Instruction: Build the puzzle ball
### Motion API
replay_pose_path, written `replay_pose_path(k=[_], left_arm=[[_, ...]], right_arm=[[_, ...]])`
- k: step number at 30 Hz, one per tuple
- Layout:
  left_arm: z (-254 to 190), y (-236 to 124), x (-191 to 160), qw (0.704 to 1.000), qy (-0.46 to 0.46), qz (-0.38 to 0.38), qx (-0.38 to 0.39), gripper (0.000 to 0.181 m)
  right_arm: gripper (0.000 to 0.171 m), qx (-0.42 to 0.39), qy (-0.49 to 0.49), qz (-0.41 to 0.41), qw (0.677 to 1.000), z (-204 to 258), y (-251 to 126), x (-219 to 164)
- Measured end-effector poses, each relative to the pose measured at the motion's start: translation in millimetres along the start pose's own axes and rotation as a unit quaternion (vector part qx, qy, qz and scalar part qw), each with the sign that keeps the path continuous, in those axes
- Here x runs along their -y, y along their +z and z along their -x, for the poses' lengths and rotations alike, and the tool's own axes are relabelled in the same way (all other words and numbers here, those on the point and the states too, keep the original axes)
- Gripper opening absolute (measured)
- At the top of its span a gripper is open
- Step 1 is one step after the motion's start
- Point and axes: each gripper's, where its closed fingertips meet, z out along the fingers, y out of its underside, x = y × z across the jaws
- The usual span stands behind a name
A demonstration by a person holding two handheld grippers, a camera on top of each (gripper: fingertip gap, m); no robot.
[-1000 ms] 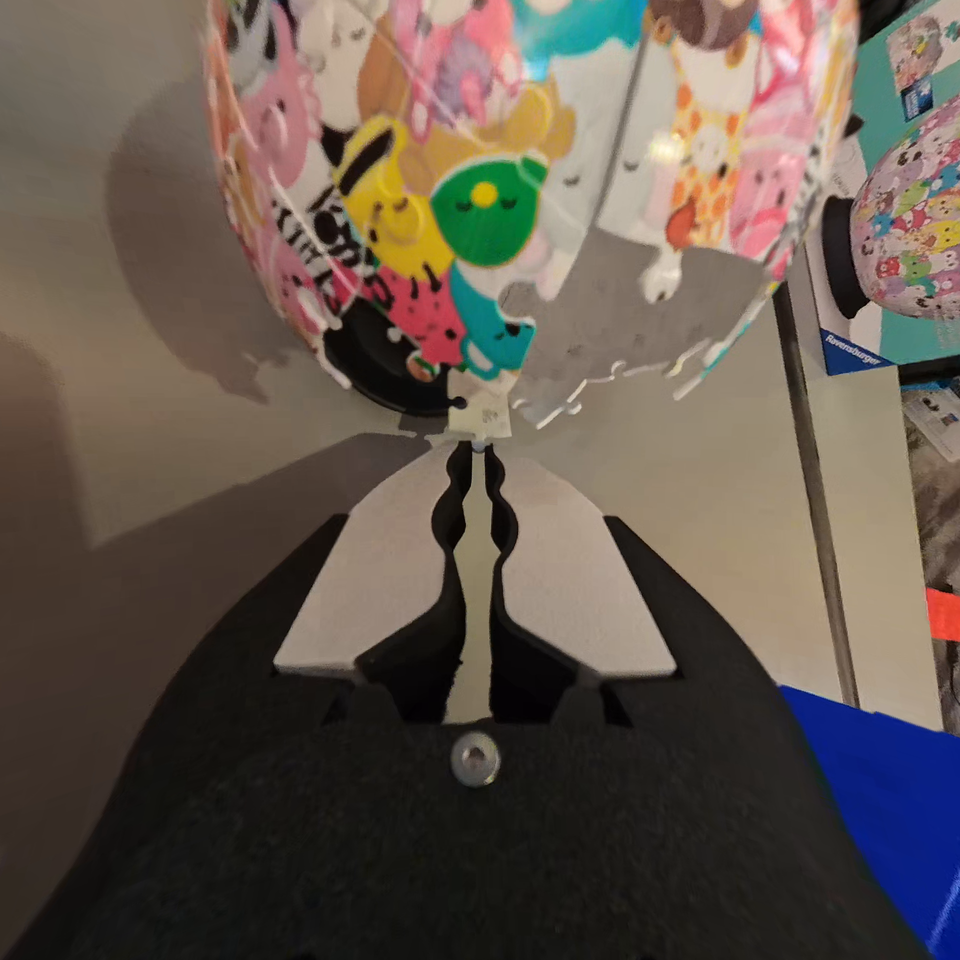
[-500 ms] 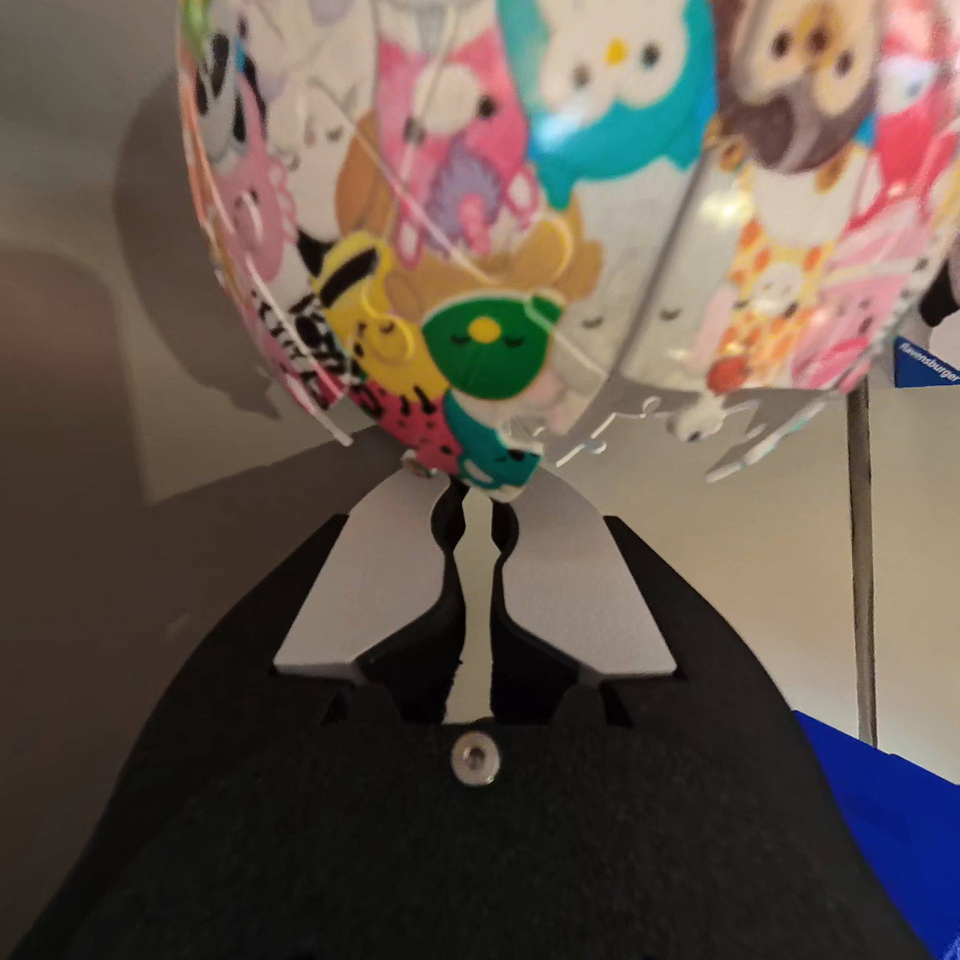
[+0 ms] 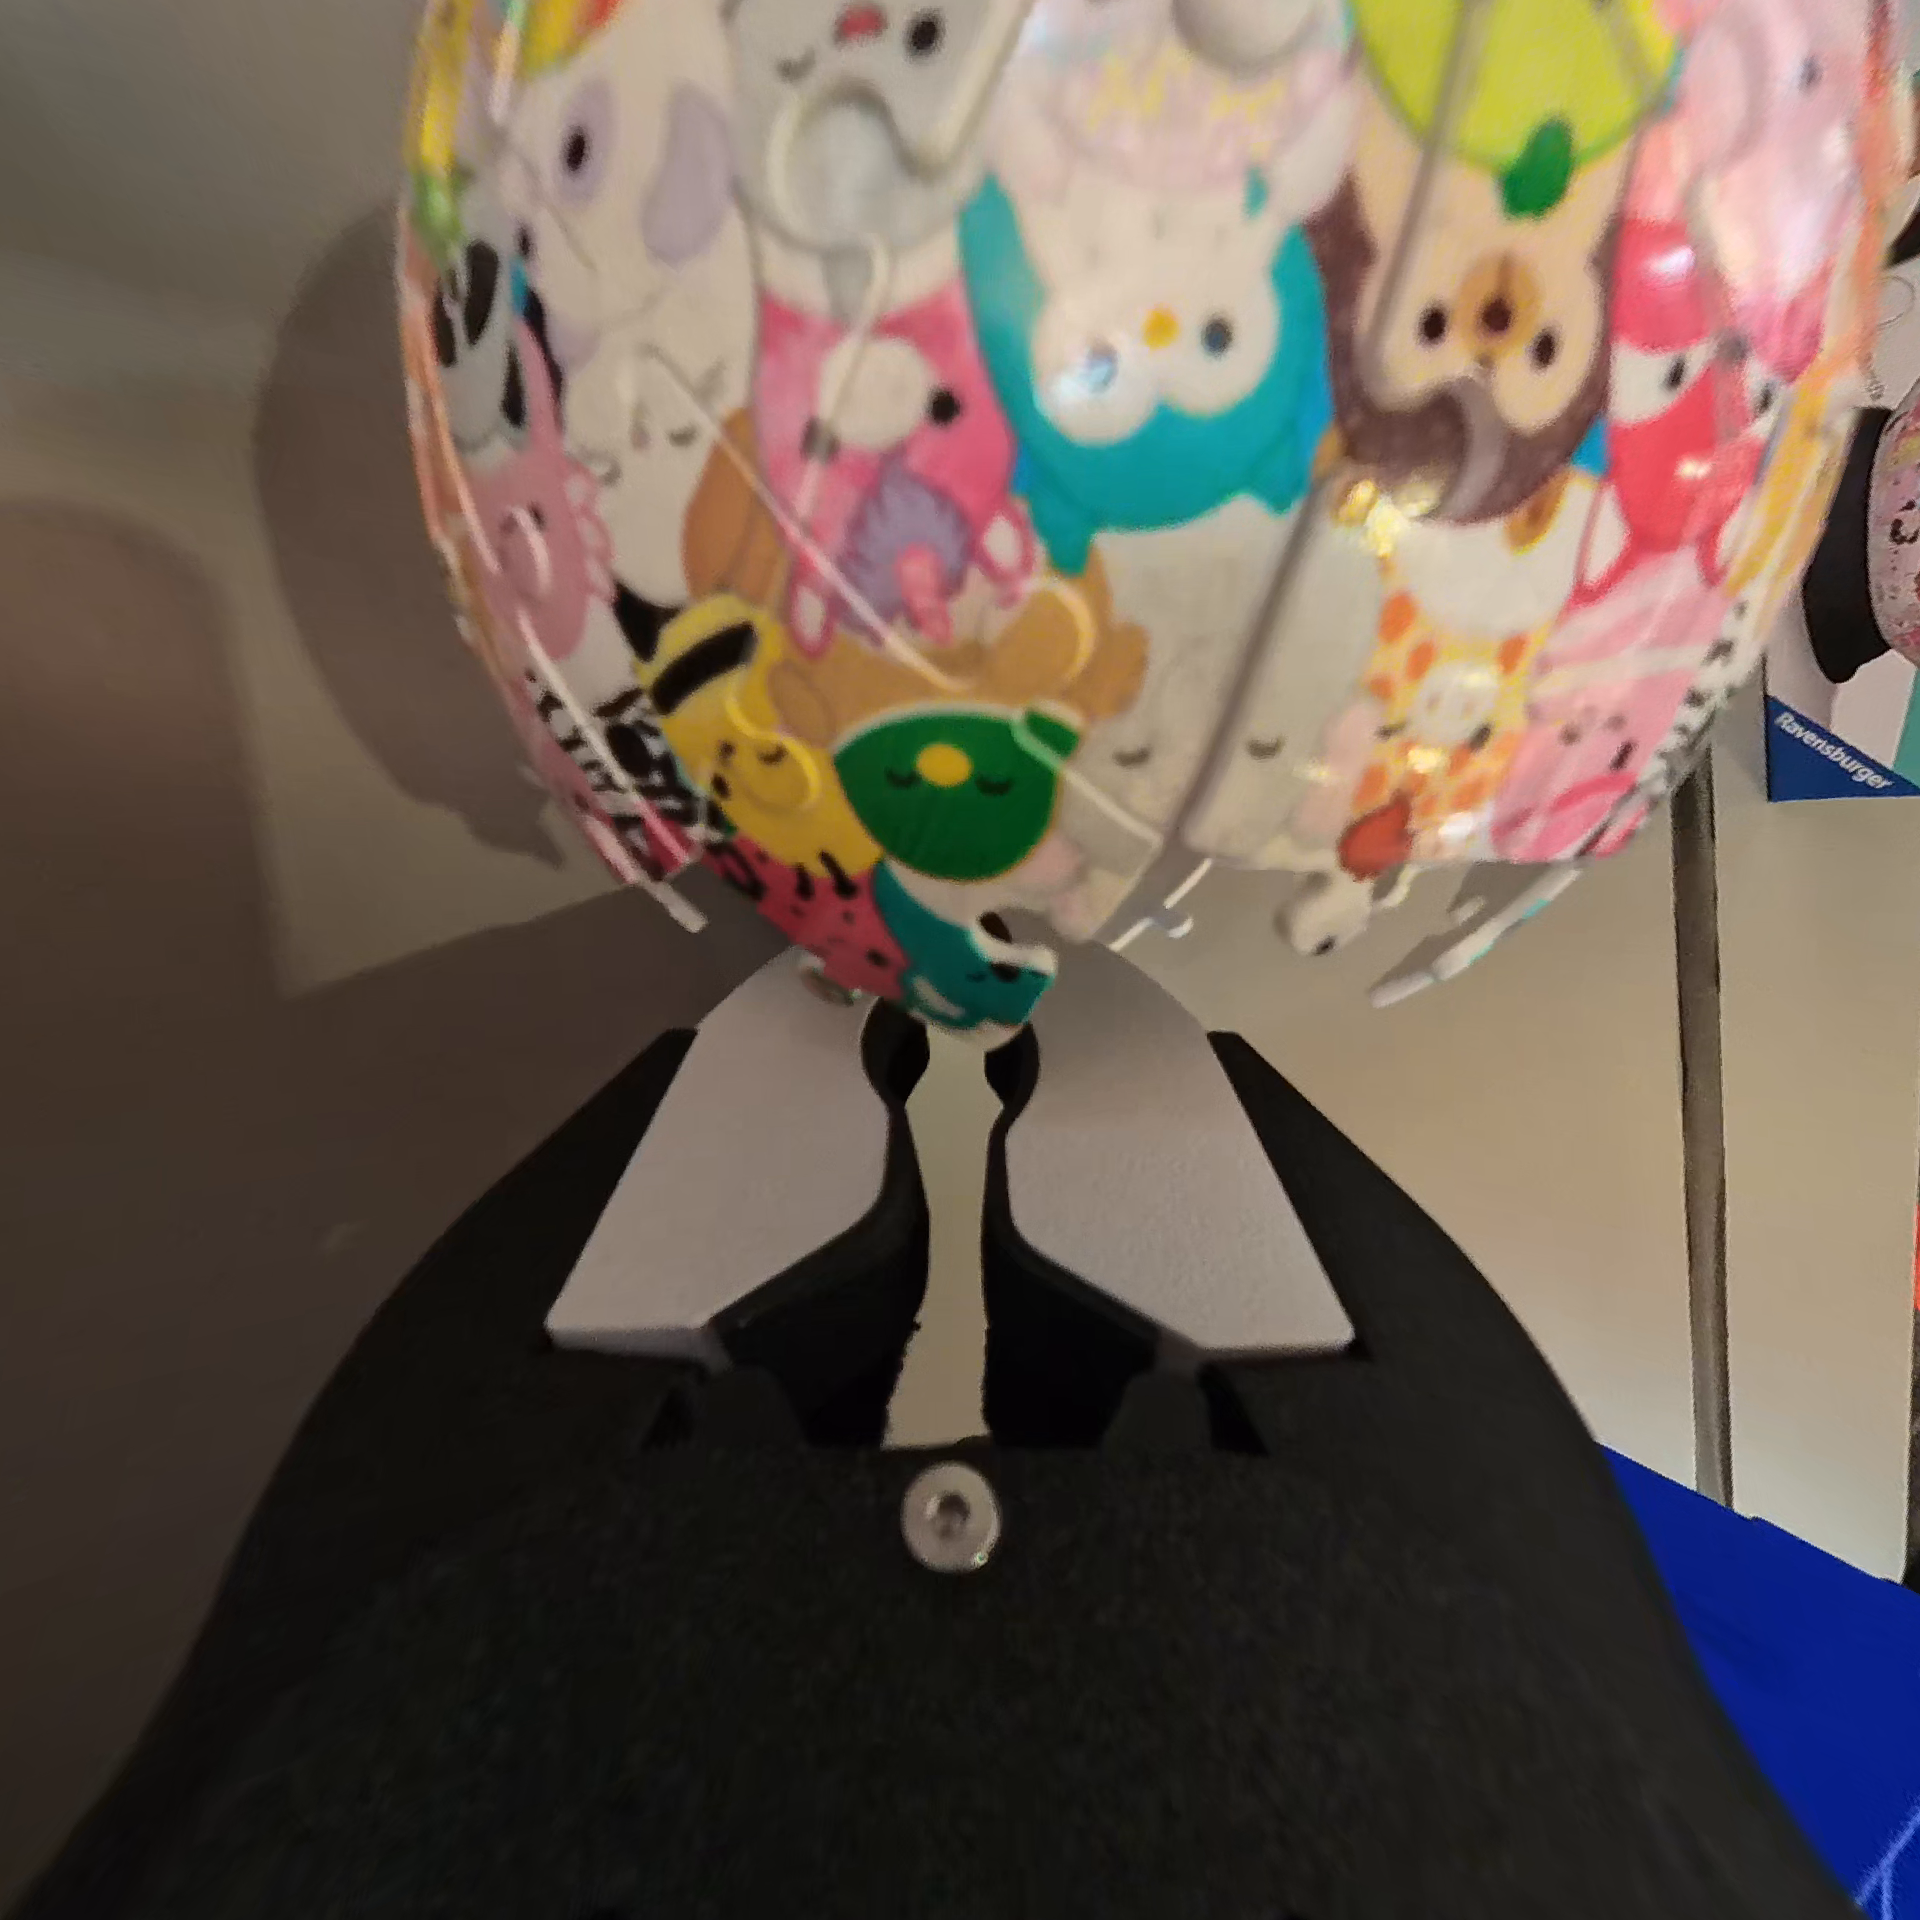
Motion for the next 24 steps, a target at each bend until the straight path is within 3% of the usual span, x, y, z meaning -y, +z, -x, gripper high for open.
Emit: replay_pose_path(k=[17, 24], left_arm=[[0, 0, -1, 1.0, 0.0, 0.002, 0.0, 0.082], [1, -4, -1, 1.0, -0.001, 0.0, 0.003, 0.082]], right_arm=[[0.01, 0.0, -0.025, -0.018, 1.0, 1, 0, -1], [0.037, 0.007, -0.048, -0.204, 0.978, 12, -18, 4]])
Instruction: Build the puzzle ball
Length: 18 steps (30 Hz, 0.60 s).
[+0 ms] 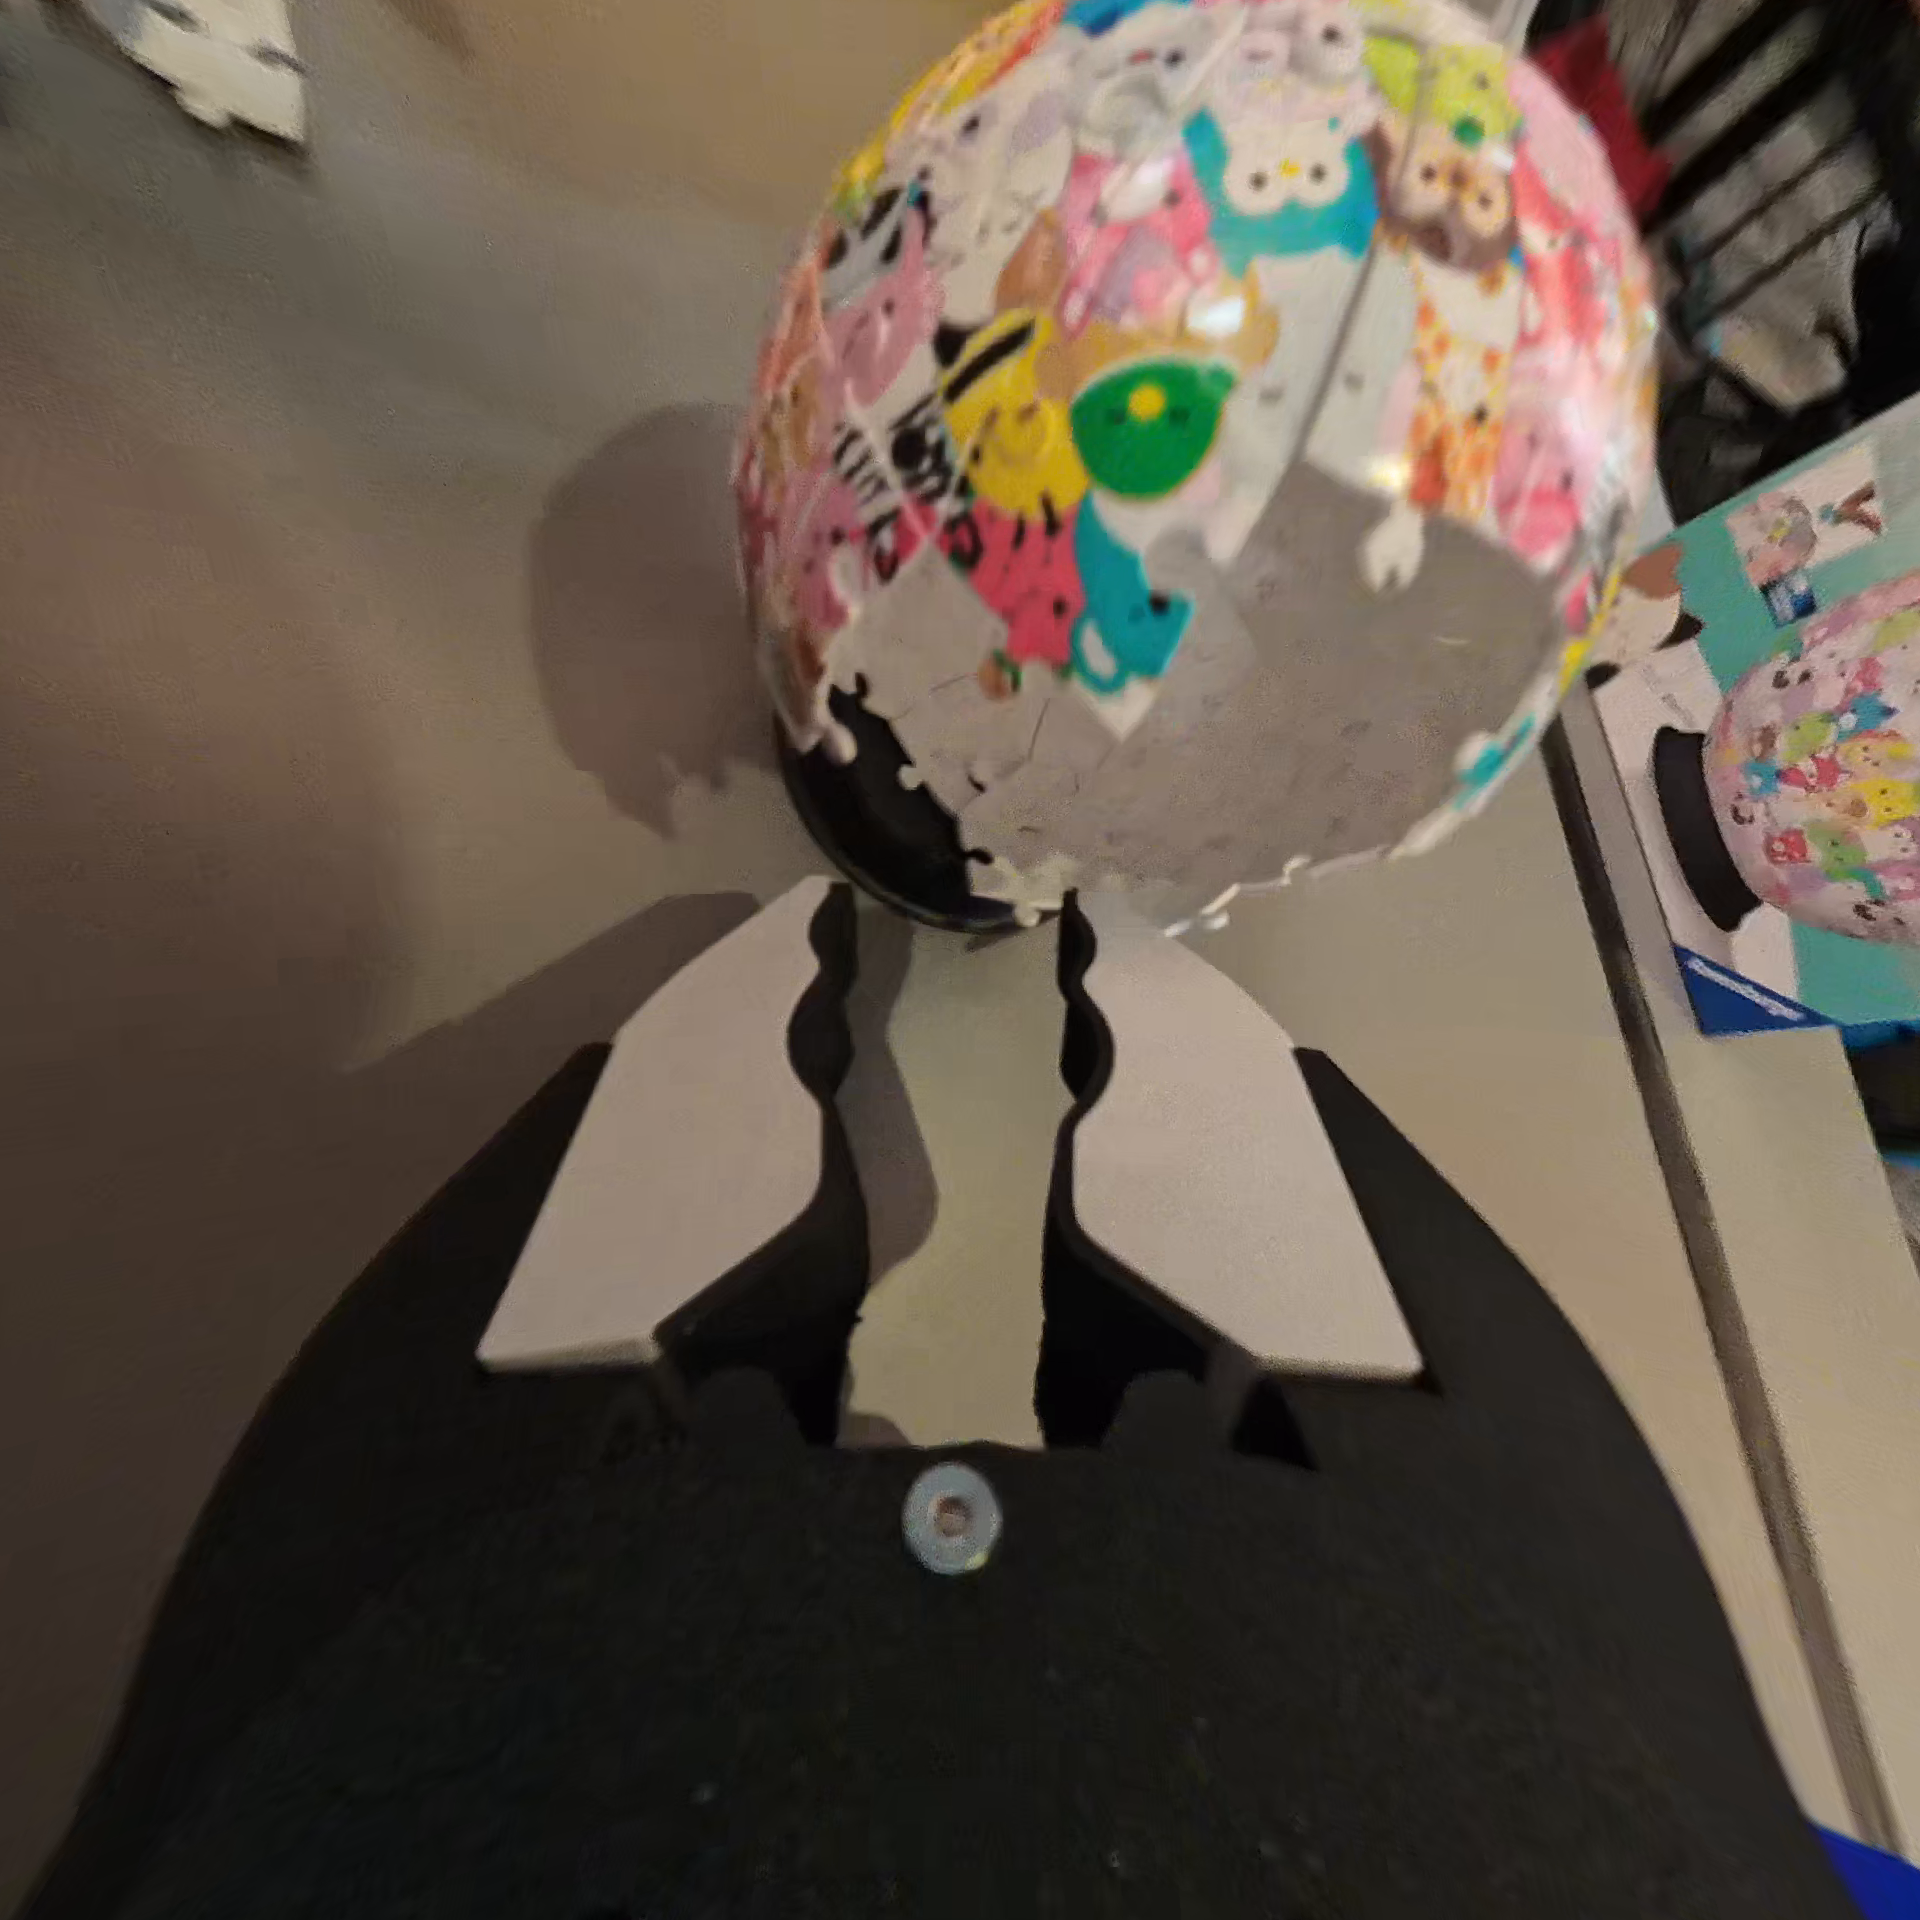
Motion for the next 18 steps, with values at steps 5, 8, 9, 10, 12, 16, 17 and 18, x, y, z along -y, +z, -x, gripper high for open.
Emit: replay_pose_path(k=[5, 8, 9, 10, 12, 16, 17, 18], left_arm=[[-4, -3, 3, 1.0, 0.001, -0.004, -0.004, 0.082], [-13, -5, 6, 1.0, 0.001, -0.011, -0.014, 0.081], [-19, -4, 7, 1.0, 0.006, -0.011, -0.018, 0.081], [-25, -3, 6, 1.0, 0.013, -0.008, -0.021, 0.081], [-37, 1, -1, 0.999, 0.036, 0.01, -0.02, 0.082], [-74, 6, -11, 0.997, 0.067, 0.011, -0.035, 0.081], [-84, 6, -15, 0.997, 0.06, 0.009, -0.046, 0.081], [-93, 5, -19, 0.997, 0.052, 0.006, -0.054, 0.081]], right_arm=[[0.062, 0.052, 0.115, -0.137, 0.983, 9, -21, 11], [0.06, 0.064, 0.221, -0.147, 0.962, 8, -32, 11], [0.06, 0.057, 0.239, -0.151, 0.958, 7, -36, 11], [0.066, 0.049, 0.248, -0.148, 0.956, 7, -39, 9], [0.087, 0.034, 0.246, -0.124, 0.961, 9, -41, 3], [0.087, 0.062, 0.087, -0.066, 0.992, 38, -43, -9], [0.087, 0.066, 0.051, -0.084, 0.993, 41, -45, -4], [0.085, 0.072, 0.013, -0.085, 0.994, 41, -46, -3]])
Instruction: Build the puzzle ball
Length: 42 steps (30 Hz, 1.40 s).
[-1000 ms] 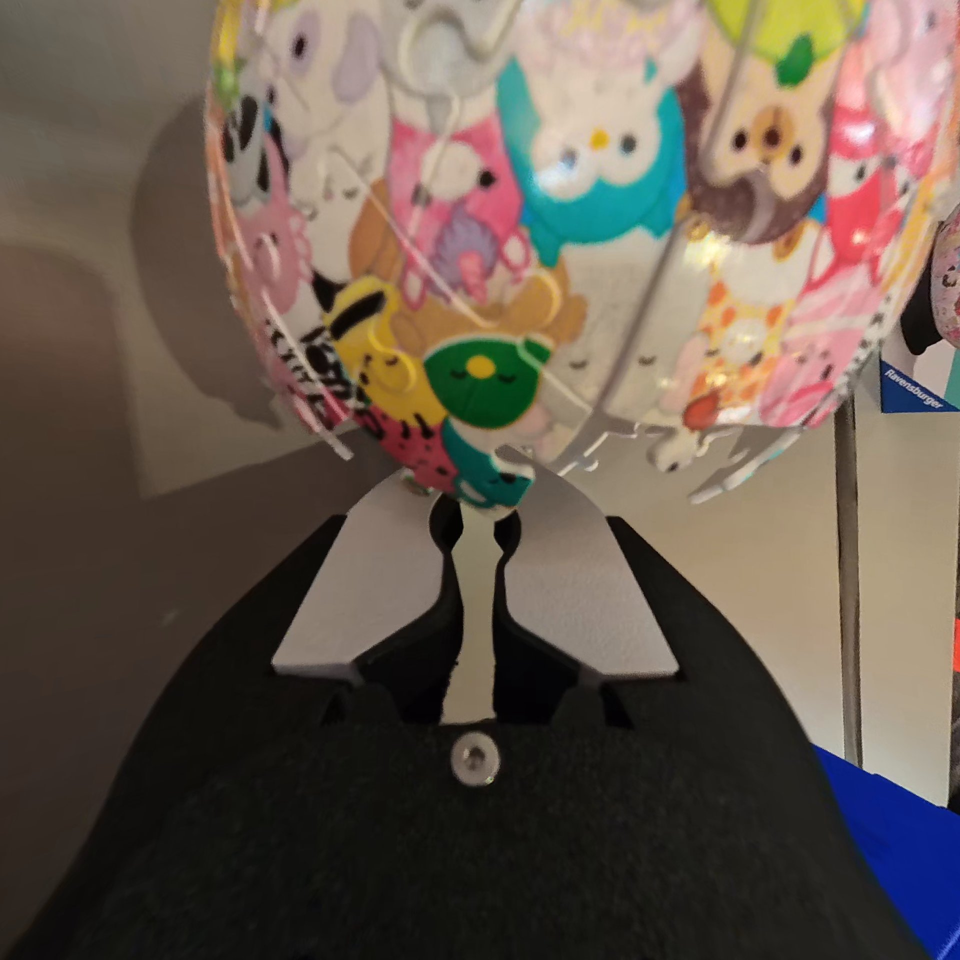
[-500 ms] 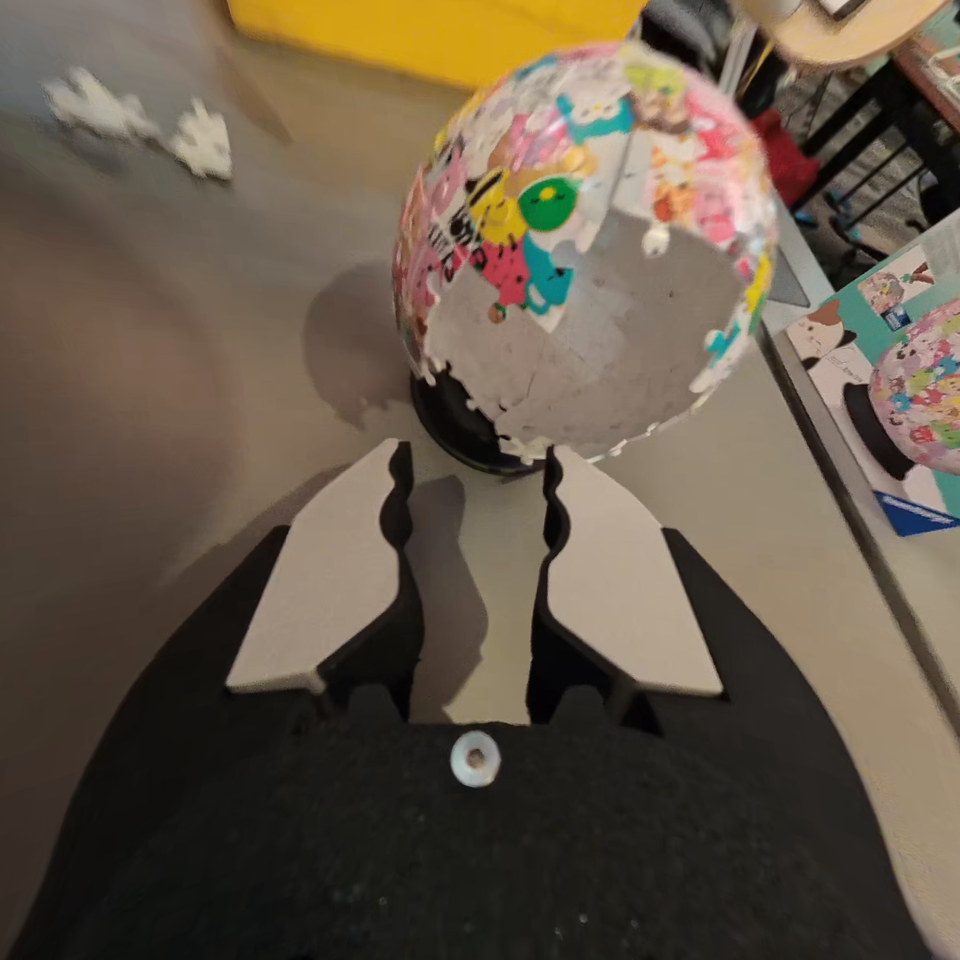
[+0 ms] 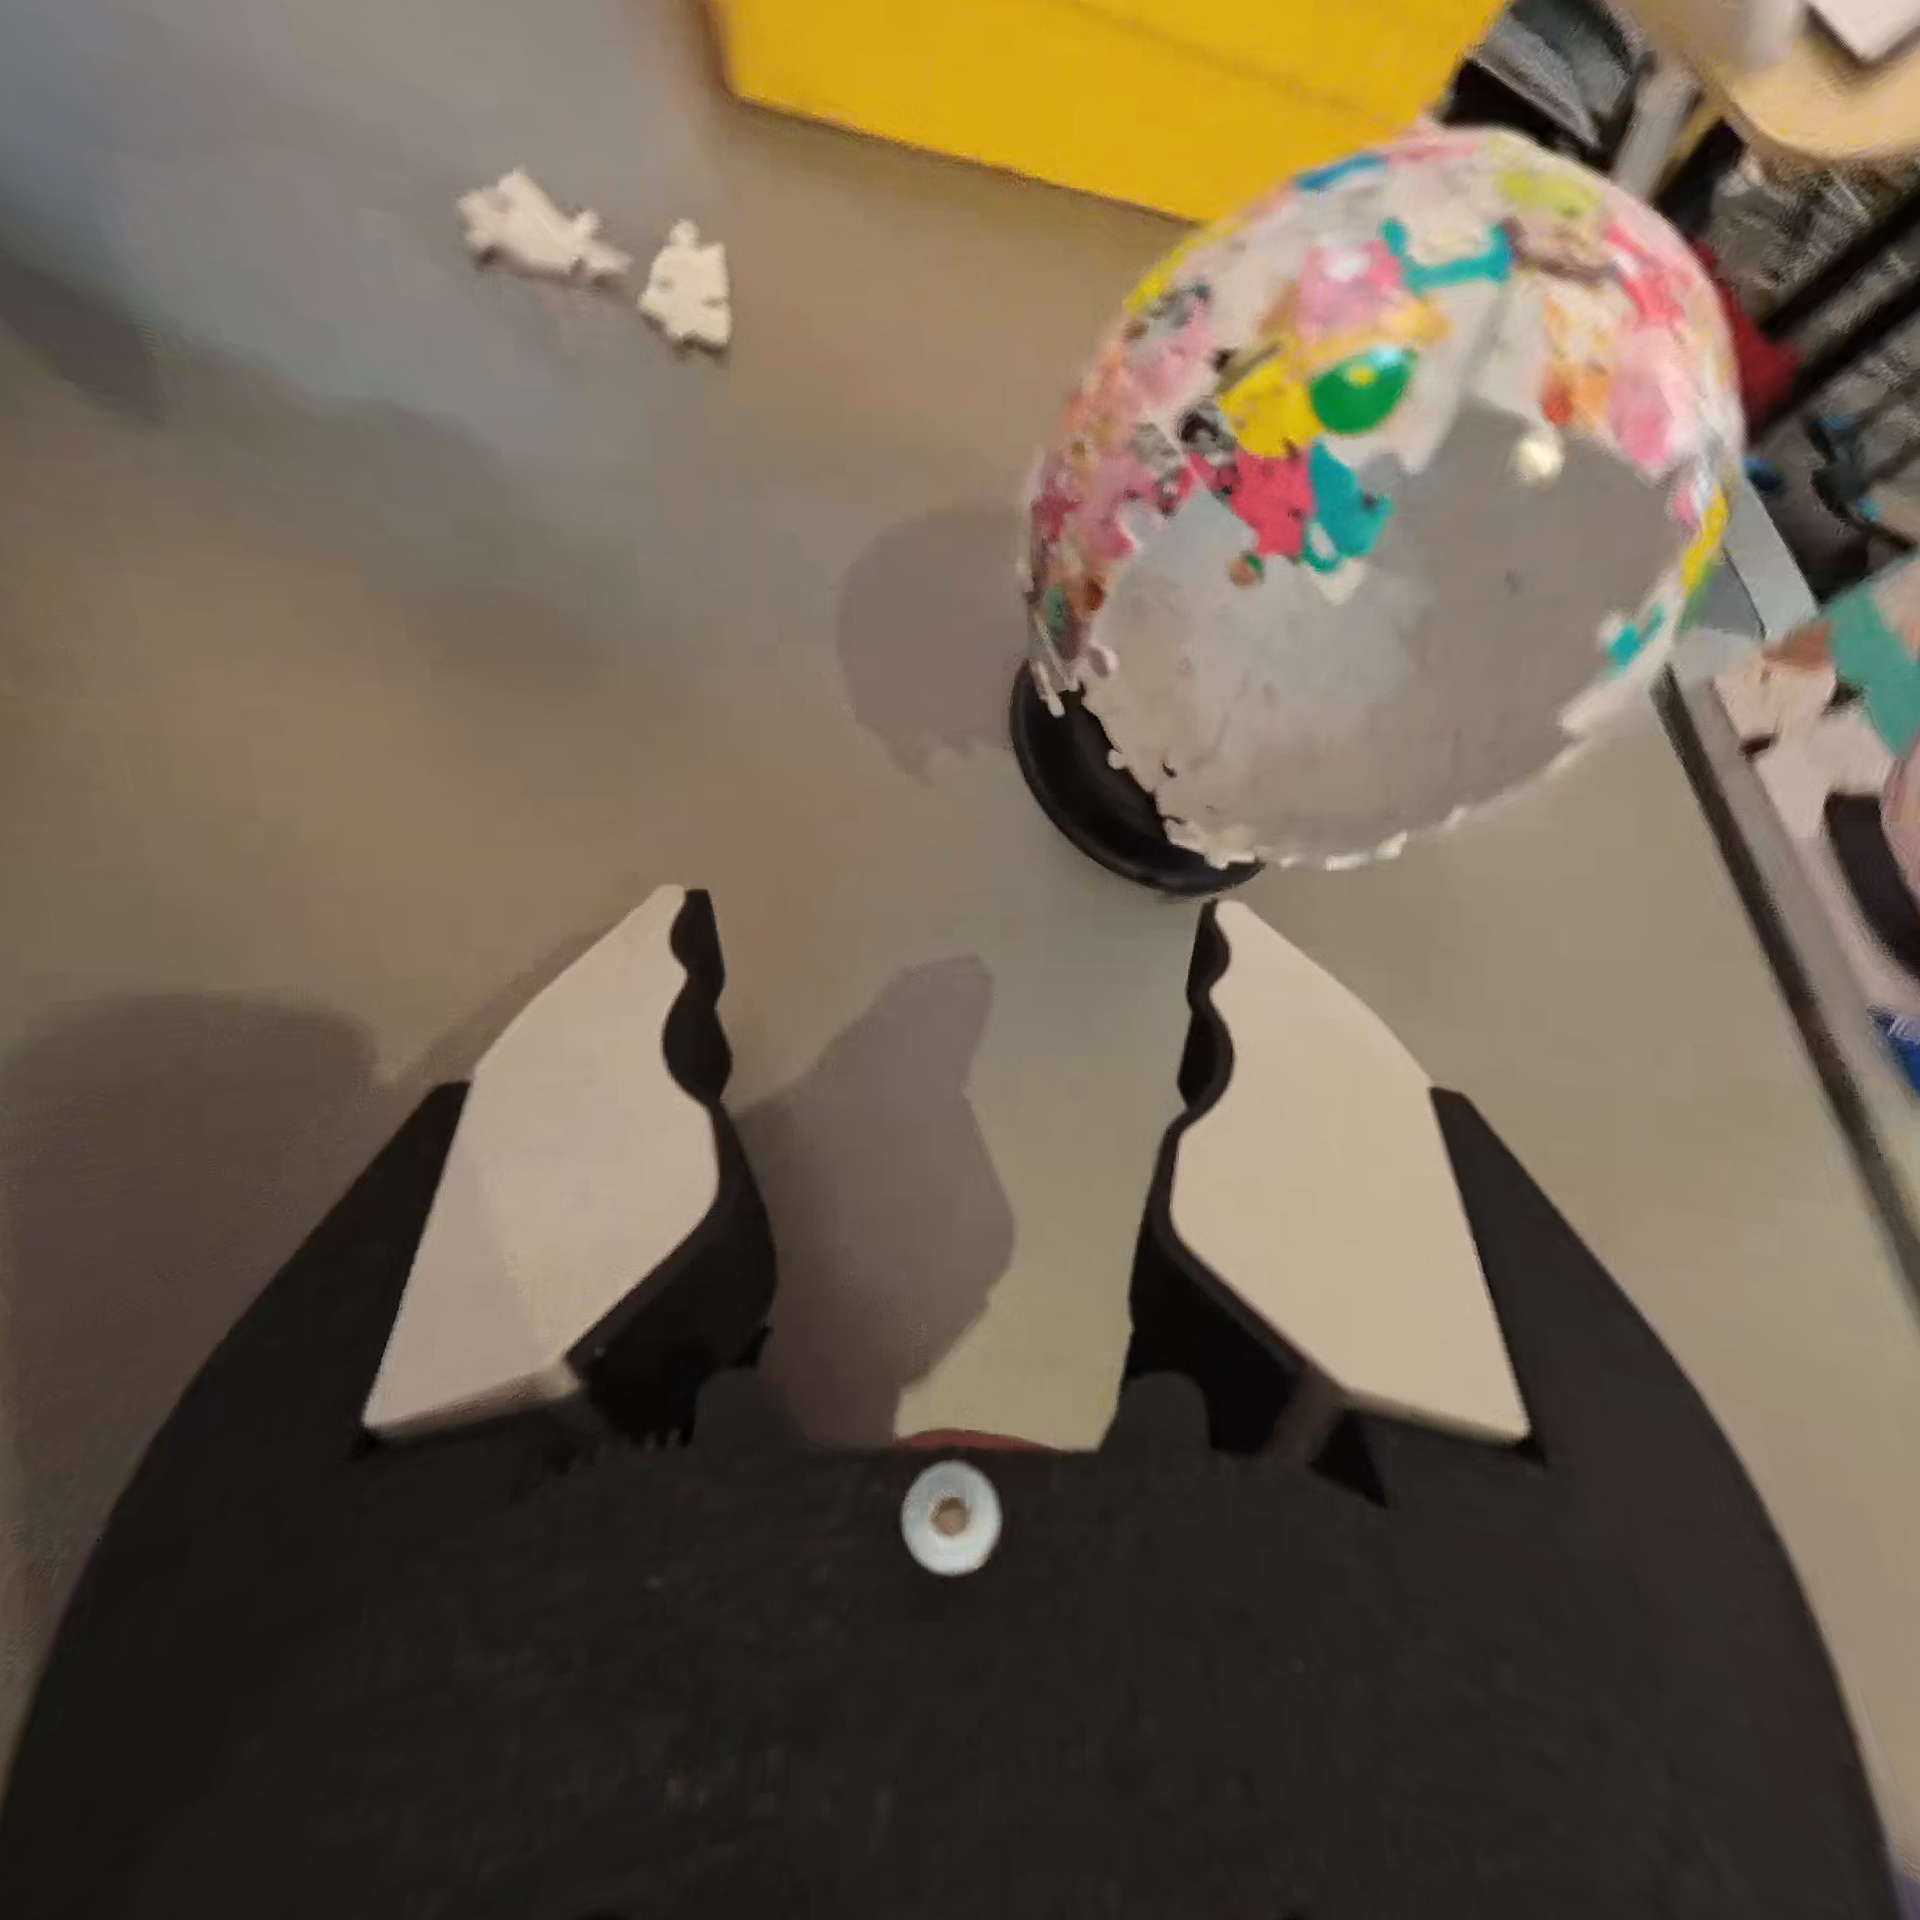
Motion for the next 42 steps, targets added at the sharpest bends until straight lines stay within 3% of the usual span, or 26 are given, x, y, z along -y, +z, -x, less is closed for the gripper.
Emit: replay_pose_path(k=[4, 7, 13, 17, 21, 23, 31, 42], left_arm=[[-29, -10, -16, 1.0, -0.004, -0.017, 0.007, 0.081], [-45, -25, -30, 0.999, 0.002, -0.032, 0.024, 0.081], [-71, -45, -64, 0.998, 0.023, -0.046, 0.039, 0.082], [-78, -48, -78, 0.997, 0.045, -0.046, 0.035, 0.08], [-86, -46, -84, 0.996, 0.068, -0.042, 0.026, 0.08], [-86, -43, -87, 0.996, 0.077, -0.041, 0.029, 0.079], [-83, -33, -85, 0.996, 0.078, -0.044, 0.03, 0.078], [-75, -37, -76, 0.995, 0.069, -0.057, 0.033, 0.078]], right_arm=[[0.097, 0.047, -0.03, 0.015, 0.998, -6, 2, 17], [0.091, 0.056, -0.086, 0.052, 0.993, -17, 13, 10], [0.078, 0.114, -0.013, 0.006, 0.993, -30, 30, 22], [0.056, 0.115, 0.03, 0.012, 0.993, -35, 41, 15], [0.013, 0.07, 0.017, 0.021, 0.997, -39, 44, 5], [0.002, 0.043, 0.028, 0.007, 0.999, -43, 44, 3], [0.0, -0.072, 0.111, 0.02, 0.991, -66, 53, 0], [0.0, -0.084, 0.13, 0.065, 0.986, -64, 73, -3]])
